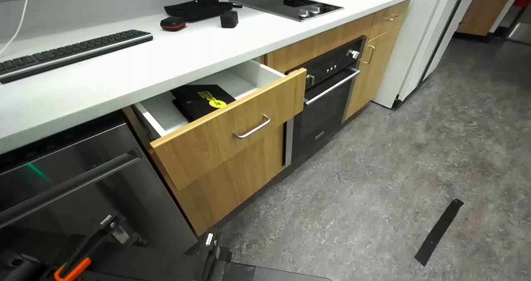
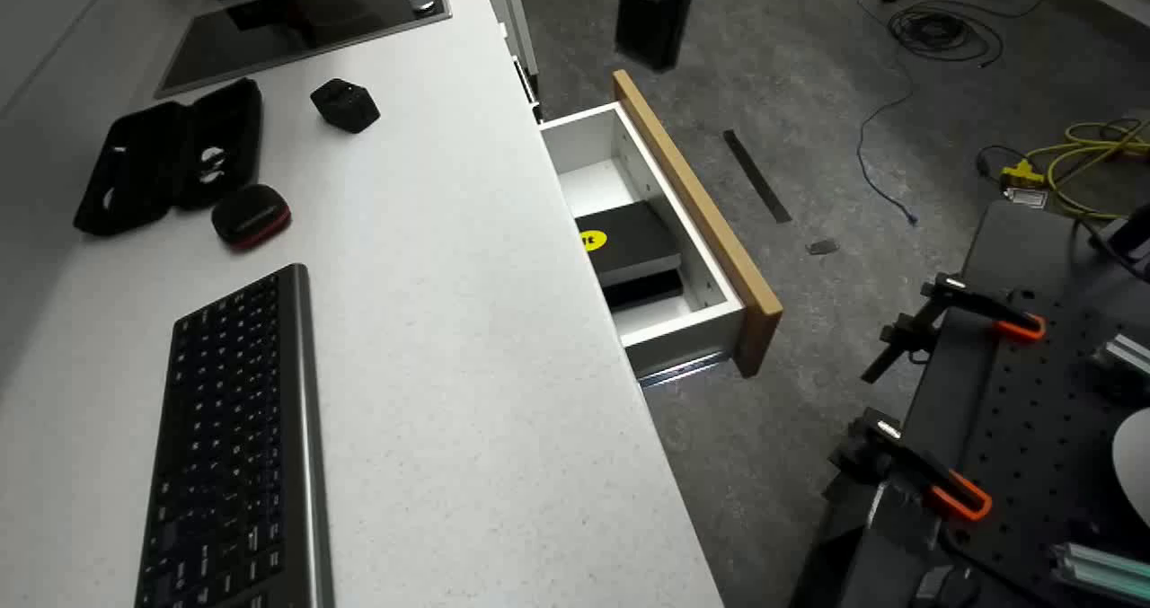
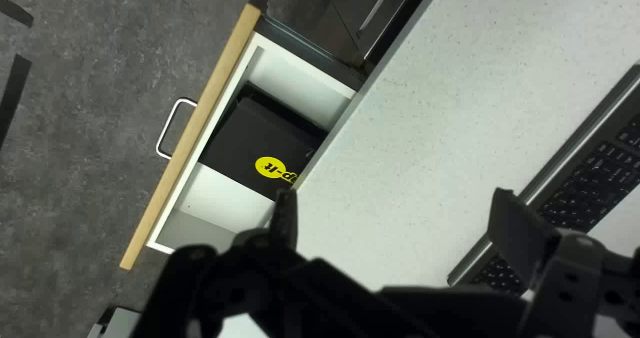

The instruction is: Close the kitchen drawer

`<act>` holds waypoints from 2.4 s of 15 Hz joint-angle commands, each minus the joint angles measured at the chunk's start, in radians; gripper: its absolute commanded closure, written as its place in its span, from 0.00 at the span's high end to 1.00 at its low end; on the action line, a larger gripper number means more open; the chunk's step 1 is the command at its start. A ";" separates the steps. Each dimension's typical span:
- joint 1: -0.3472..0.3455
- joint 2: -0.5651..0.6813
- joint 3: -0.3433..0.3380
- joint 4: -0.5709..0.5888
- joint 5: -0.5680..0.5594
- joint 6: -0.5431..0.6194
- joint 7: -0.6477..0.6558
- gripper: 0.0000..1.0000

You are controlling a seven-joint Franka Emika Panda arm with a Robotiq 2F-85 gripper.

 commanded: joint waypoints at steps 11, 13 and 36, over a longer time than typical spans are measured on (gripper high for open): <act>-0.062 0.040 -0.076 -0.057 -0.065 0.028 -0.037 1.00; -0.121 0.072 -0.136 -0.095 -0.112 0.064 -0.049 1.00; -0.426 0.567 -0.325 -0.063 -0.404 0.526 0.113 1.00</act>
